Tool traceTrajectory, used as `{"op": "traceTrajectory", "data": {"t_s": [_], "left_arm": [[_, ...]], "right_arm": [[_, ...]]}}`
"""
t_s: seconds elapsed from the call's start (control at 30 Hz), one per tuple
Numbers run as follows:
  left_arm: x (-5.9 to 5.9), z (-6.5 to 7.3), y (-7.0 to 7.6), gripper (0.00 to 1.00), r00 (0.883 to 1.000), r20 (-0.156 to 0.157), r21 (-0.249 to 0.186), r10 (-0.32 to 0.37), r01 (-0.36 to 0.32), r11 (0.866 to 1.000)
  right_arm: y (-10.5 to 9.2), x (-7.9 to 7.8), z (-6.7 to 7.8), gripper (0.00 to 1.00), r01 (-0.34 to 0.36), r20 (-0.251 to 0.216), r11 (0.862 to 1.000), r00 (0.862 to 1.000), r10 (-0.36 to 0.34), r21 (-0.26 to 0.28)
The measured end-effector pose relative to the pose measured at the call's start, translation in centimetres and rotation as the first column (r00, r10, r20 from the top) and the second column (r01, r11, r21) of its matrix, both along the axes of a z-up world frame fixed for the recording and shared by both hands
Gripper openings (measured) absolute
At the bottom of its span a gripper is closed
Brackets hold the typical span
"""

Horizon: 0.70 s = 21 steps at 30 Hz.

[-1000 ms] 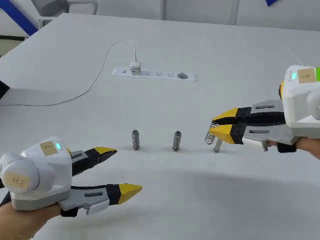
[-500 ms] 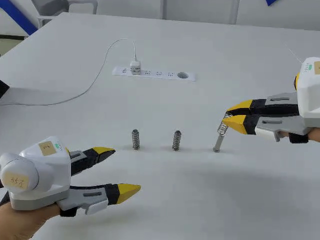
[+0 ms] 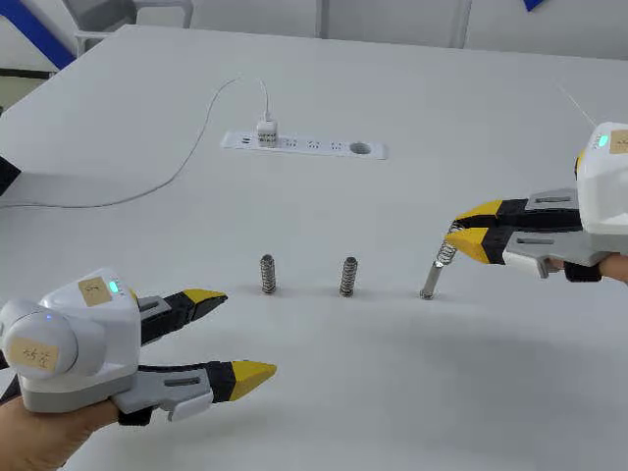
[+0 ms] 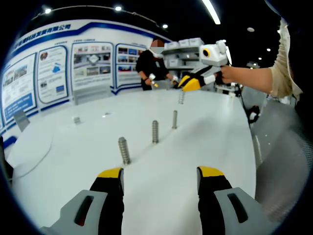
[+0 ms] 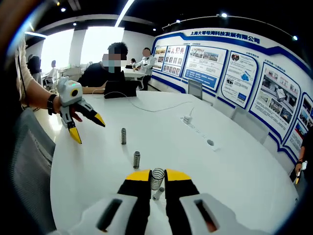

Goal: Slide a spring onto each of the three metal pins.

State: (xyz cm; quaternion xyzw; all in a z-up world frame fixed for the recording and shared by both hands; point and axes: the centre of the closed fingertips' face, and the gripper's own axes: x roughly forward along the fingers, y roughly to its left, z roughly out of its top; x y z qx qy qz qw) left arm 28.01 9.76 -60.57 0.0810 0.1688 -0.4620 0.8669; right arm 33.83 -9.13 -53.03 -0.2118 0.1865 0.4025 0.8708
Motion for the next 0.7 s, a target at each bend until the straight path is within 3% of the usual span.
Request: {"op": "traceTrajectory", "data": {"t_s": [0.7], "left_arm": [[0.1,-0.1,0.4,0.60,1.000,-0.004,0.012,0.004,-0.004,1.000]], "right_arm": [[-0.3,1.5,-1.7,0.11,0.025,-0.023,1.000,0.999,-0.026,-0.010]]}}
